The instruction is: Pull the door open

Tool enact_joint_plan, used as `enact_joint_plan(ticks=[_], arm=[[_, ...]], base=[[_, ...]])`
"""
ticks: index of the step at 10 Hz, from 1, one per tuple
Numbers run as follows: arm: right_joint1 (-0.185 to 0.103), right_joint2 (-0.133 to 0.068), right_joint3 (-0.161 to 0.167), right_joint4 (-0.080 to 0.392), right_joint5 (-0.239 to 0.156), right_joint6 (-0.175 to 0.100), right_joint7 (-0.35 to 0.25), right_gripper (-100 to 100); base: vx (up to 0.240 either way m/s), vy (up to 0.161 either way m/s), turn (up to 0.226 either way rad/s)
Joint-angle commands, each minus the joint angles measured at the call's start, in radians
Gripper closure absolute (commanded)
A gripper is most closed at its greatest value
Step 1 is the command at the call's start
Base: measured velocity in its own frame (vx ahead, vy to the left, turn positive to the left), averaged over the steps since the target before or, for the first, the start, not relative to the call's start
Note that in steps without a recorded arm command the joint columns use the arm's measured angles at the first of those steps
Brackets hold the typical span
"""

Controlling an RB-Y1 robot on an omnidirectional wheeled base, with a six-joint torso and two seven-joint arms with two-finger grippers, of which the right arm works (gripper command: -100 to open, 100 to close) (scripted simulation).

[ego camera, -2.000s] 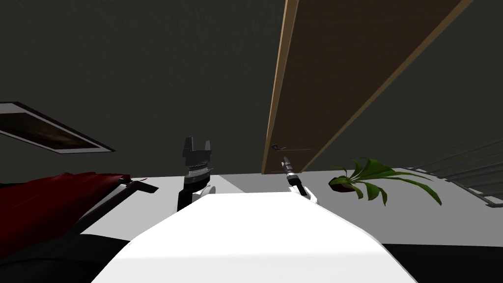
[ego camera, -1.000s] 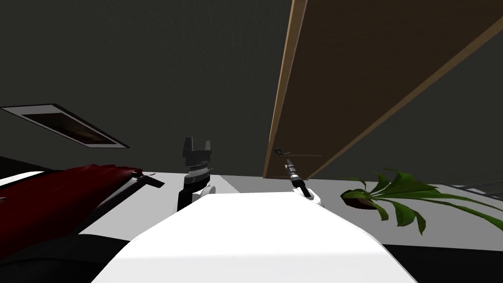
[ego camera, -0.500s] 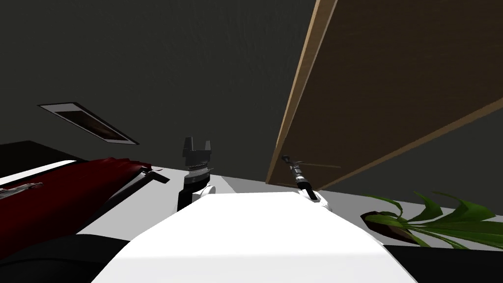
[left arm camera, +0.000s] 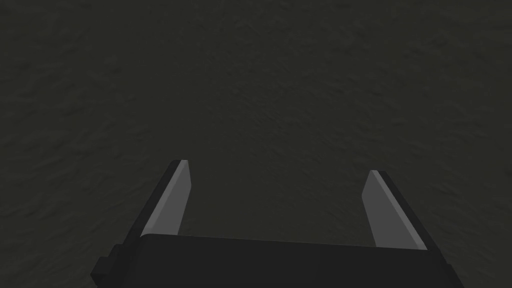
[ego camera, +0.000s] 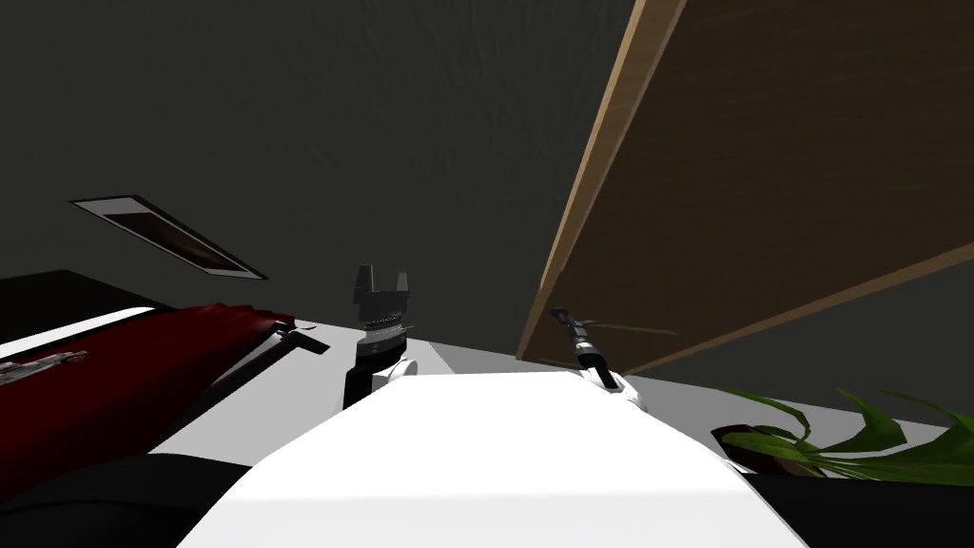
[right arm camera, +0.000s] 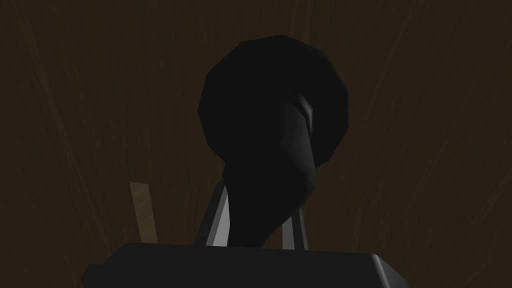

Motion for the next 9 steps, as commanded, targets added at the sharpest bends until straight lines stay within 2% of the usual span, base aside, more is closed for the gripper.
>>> enact_joint_plan(ticks=[1,4,9], arm=[[0.001,0.0,0.001,-0.001,0.001,0.0,0.001,100],[0.001,0.0,0.001,-0.001,0.001,0.0,0.001,100],[0.049,-0.044,0.041,-0.011,0.012,-0.057,-0.05,100]], base=[[-0.024,-0.003,0.008],[-0.007,0.0,0.001],[-0.168,-0.036,0.116]])
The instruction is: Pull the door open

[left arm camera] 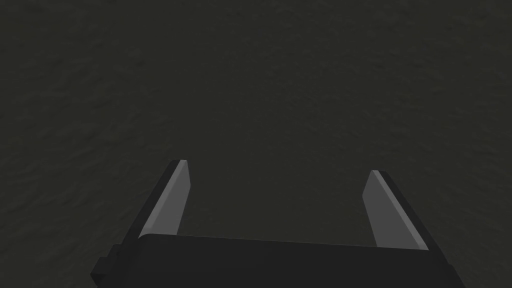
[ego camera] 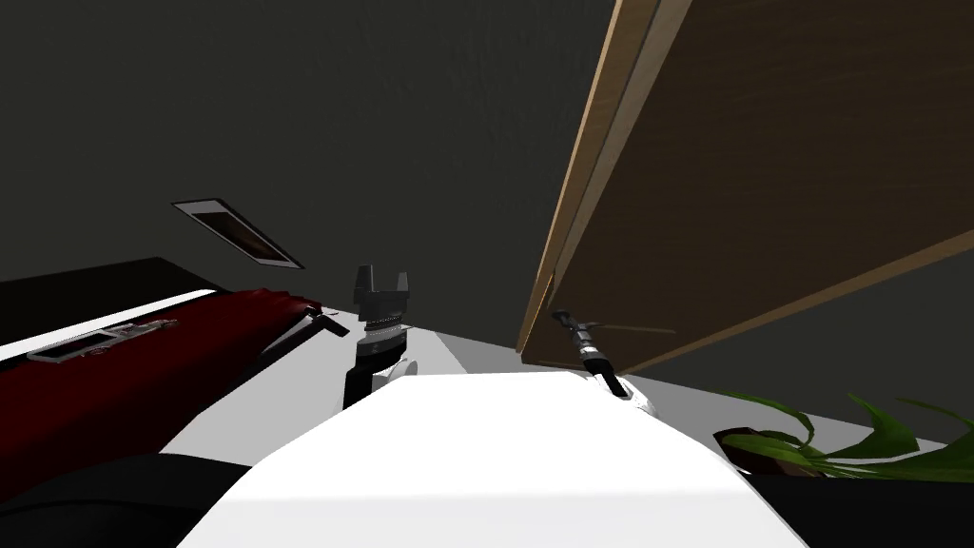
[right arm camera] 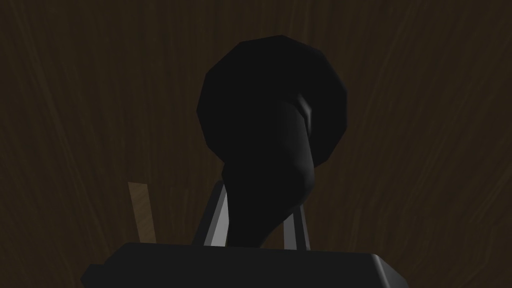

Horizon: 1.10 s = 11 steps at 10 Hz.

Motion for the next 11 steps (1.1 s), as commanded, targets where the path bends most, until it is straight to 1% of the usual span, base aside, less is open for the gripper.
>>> enact_joint_plan(ticks=[1,5,6,7,11], arm=[[0.02,-0.014,0.016,-0.01,0.005,-0.022,-0.018,100],[0.058,-0.05,0.047,-0.02,0.014,-0.068,-0.058,100],[0.054,-0.045,0.041,-0.018,0.011,-0.057,-0.052,100],[0.071,-0.057,0.052,-0.011,0.013,-0.085,-0.066,100],[0.106,-0.089,0.072,0.001,0.015,-0.152,-0.095,100]], base=[[-0.198,-0.054,0.114],[-0.191,-0.057,0.12],[-0.086,-0.027,0.022],[-0.16,-0.051,0.165],[-0.222,-0.082,0.177]])
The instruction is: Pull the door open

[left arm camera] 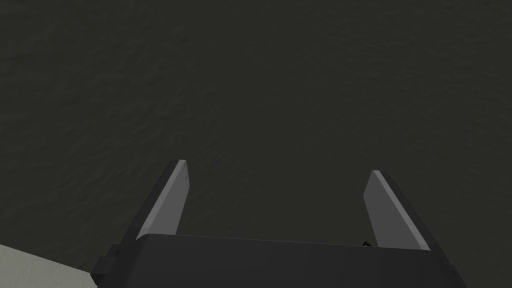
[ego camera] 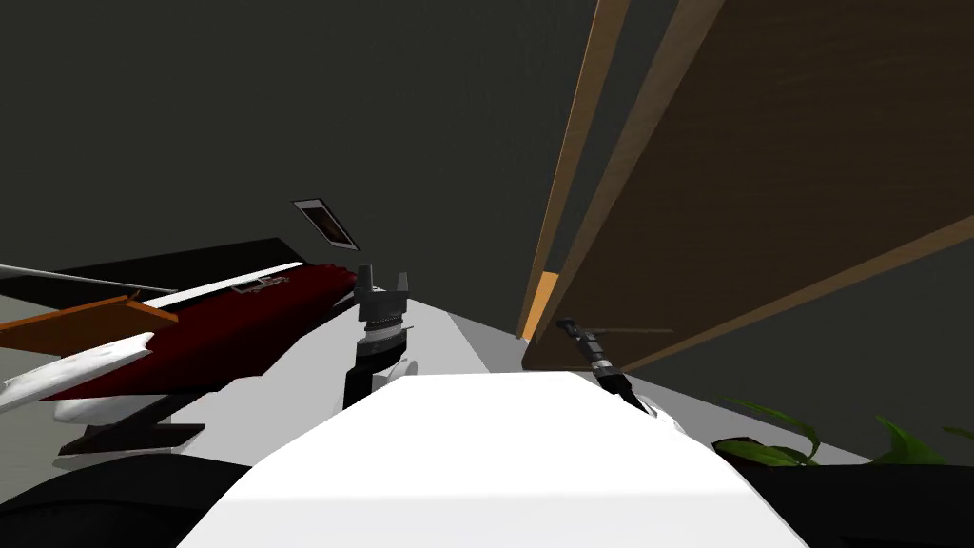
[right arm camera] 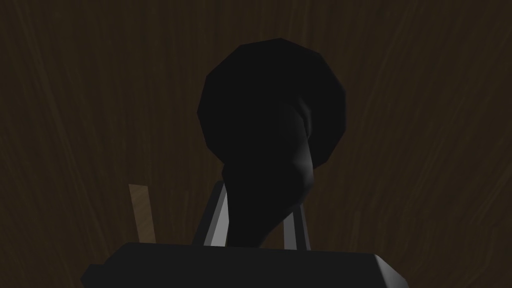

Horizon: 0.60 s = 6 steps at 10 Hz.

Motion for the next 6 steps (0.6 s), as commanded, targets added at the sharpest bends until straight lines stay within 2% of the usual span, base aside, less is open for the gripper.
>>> enact_joint_plan(ticks=[1,4,5,6], arm=[[0.016,-0.015,0.007,0.006,0.001,-0.034,-0.012,100],[0.038,-0.034,0.02,0.014,0.002,-0.076,-0.03,100],[0.038,-0.03,0.019,0.005,0.002,-0.058,-0.028,100],[0.053,-0.038,0.024,0.019,0.002,-0.091,-0.036,100]], base=[[-0.198,-0.066,0.153],[-0.194,-0.059,0.14],[-0.084,-0.013,0.017],[-0.154,-0.071,0.201]])
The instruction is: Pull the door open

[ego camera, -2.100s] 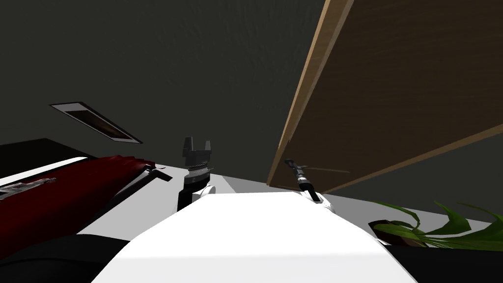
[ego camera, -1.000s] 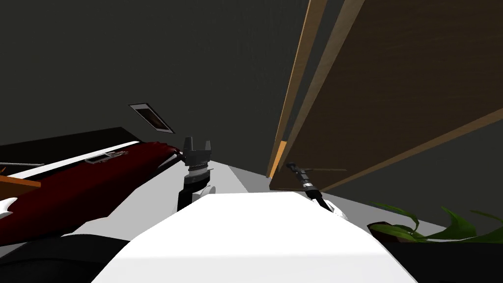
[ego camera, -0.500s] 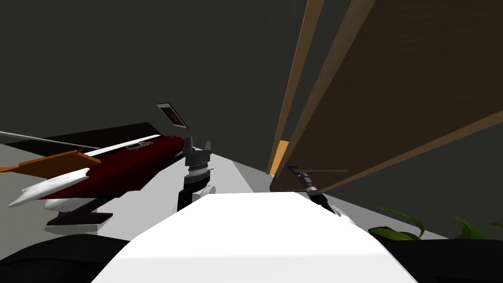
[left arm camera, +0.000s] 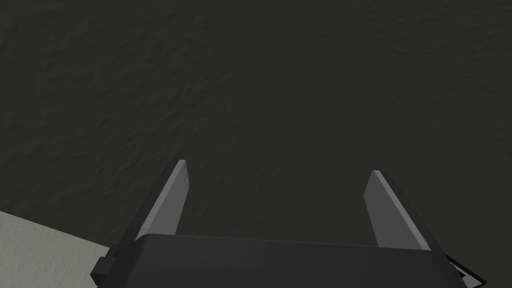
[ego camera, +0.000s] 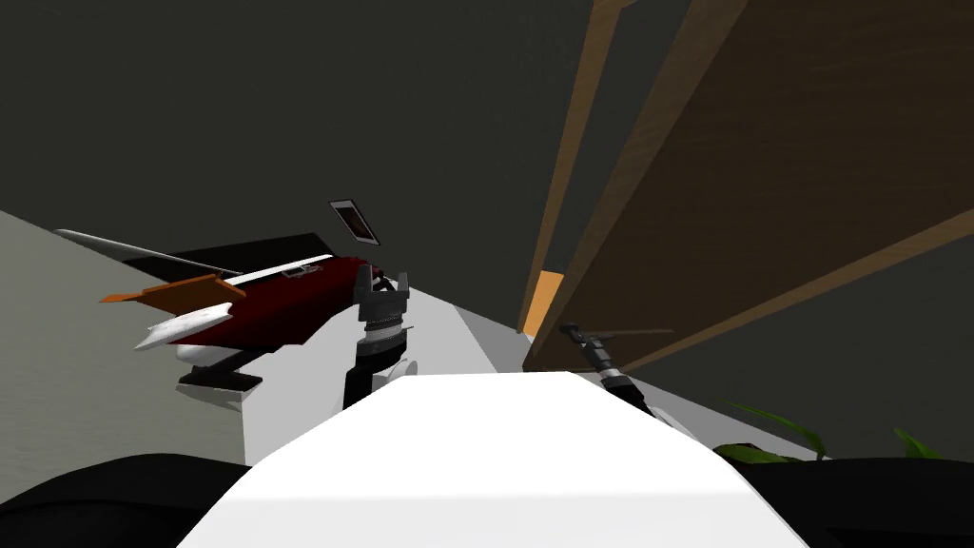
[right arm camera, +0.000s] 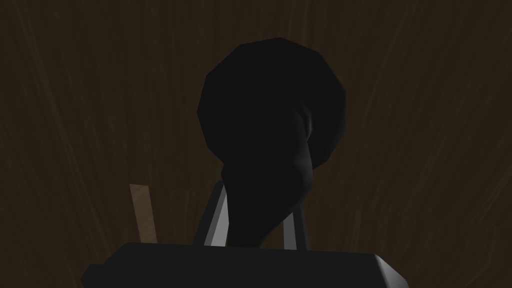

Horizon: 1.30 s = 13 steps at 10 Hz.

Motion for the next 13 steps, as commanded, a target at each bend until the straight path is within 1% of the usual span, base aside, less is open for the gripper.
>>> enact_joint_plan(ticks=[1,2,3,6,8,9,10,11,13], arm=[[0.012,-0.008,0.005,0.013,0.0,-0.036,-0.006,100],[0.02,-0.013,0.007,0.02,0.0,-0.055,-0.01,100],[0.024,-0.016,0.008,0.024,0.0,-0.065,-0.012,100],[0.049,-0.032,0.016,0.048,-0.001,-0.124,-0.024,100],[0.063,-0.041,0.02,0.061,-0.002,-0.159,-0.032,100],[0.052,-0.035,0.024,0.072,0.0,-0.151,-0.032,100],[0.057,-0.04,0.031,0.082,0.003,-0.172,-0.037,100],[0.057,-0.041,0.033,0.084,0.003,-0.177,-0.037,100],[0.06,-0.047,0.039,0.093,0.005,-0.197,-0.041,100]], base=[[-0.221,-0.115,0.237],[-0.214,-0.079,0.195],[-0.189,-0.065,0.121],[-0.198,-0.067,0.168],[-0.182,-0.057,0.16],[-0.077,-0.022,0.031],[-0.15,-0.044,0.169],[-0.235,-0.048,0.159],[-0.189,-0.068,0.125]])
